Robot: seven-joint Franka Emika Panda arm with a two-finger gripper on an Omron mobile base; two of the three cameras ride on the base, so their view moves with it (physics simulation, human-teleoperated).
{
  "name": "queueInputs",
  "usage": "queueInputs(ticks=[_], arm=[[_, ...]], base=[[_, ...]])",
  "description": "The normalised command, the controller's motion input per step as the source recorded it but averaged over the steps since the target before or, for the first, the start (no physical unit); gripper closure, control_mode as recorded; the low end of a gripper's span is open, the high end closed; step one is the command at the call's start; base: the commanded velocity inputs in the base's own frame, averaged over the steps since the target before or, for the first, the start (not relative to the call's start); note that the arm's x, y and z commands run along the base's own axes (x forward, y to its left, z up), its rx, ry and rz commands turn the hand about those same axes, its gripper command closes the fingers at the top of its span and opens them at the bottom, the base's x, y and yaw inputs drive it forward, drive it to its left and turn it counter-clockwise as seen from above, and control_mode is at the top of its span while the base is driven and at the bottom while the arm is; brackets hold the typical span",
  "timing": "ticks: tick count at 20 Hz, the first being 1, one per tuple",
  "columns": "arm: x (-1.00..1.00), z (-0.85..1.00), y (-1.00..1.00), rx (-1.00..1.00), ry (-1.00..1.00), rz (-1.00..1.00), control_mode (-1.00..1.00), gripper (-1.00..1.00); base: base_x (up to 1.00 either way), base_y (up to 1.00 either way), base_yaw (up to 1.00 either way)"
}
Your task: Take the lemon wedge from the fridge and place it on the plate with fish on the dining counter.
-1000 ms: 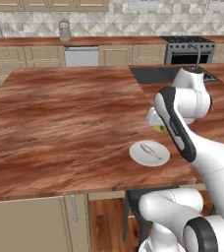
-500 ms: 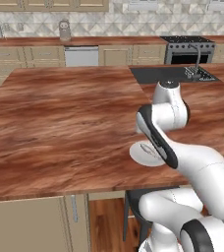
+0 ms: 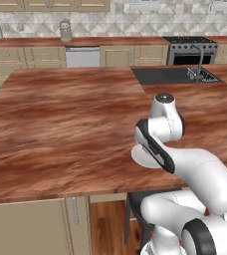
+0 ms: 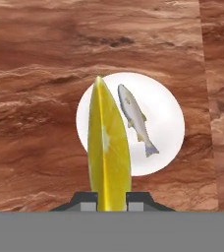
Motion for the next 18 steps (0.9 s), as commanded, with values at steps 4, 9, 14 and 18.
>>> queueInputs(ticks=[4,9,14,18], arm=[[0.04,-0.39,-0.09,0.0,0.0,0.0,-1.0,1.0],[0.16,-0.26,-0.01,0.0,0.0,0.0,-1.0,1.0],[0.34,-0.18,0.0,0.0,0.0,0.0,-1.0,1.0],[0.38,-0.17,0.0,0.0,0.0,0.0,-1.0,1.0]], base=[[0.0,0.0,0.0],[0.0,0.0,0.0],[0.0,0.0,0.0],[0.0,0.0,0.0]])
